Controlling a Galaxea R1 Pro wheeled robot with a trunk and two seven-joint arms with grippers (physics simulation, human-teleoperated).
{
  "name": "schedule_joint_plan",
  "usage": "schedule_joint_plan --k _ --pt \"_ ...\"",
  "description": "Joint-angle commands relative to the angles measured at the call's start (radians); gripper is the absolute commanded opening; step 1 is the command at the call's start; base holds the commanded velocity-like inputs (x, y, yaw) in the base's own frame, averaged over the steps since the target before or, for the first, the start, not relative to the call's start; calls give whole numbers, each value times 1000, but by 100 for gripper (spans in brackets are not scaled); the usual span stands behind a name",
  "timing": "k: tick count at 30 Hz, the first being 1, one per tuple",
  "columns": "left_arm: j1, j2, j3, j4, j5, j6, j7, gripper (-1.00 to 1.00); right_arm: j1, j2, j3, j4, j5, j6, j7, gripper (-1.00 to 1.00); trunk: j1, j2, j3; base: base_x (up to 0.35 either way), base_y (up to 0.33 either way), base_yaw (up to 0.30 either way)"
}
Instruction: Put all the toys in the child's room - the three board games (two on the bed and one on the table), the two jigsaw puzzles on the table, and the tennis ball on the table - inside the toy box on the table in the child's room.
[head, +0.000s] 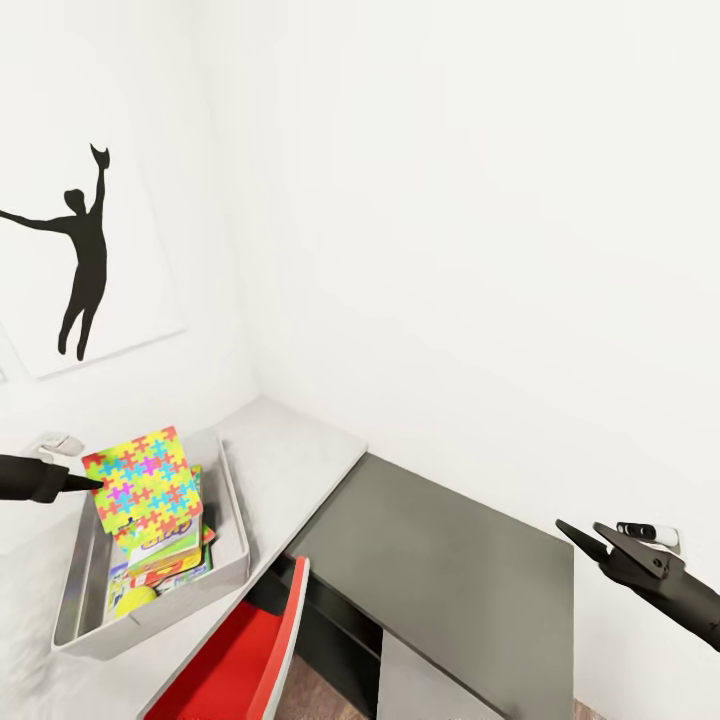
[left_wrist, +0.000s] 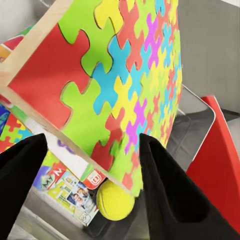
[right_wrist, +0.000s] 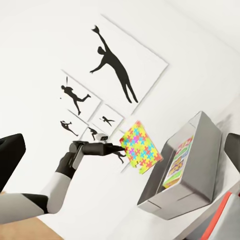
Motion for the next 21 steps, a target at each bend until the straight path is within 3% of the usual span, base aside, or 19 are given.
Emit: schedule_joint_plan --k 1,21 --pt "-1 0 1 -4 -10 10 -9 100 -1 -1 0 1 -4 8 4 100 1 -2 -2 0 0 0" --pt "-1 4 2 -11 -11 10 -10 100 -1 0 0 1 -4 7 9 100 1 -2 -3 0 0 0"
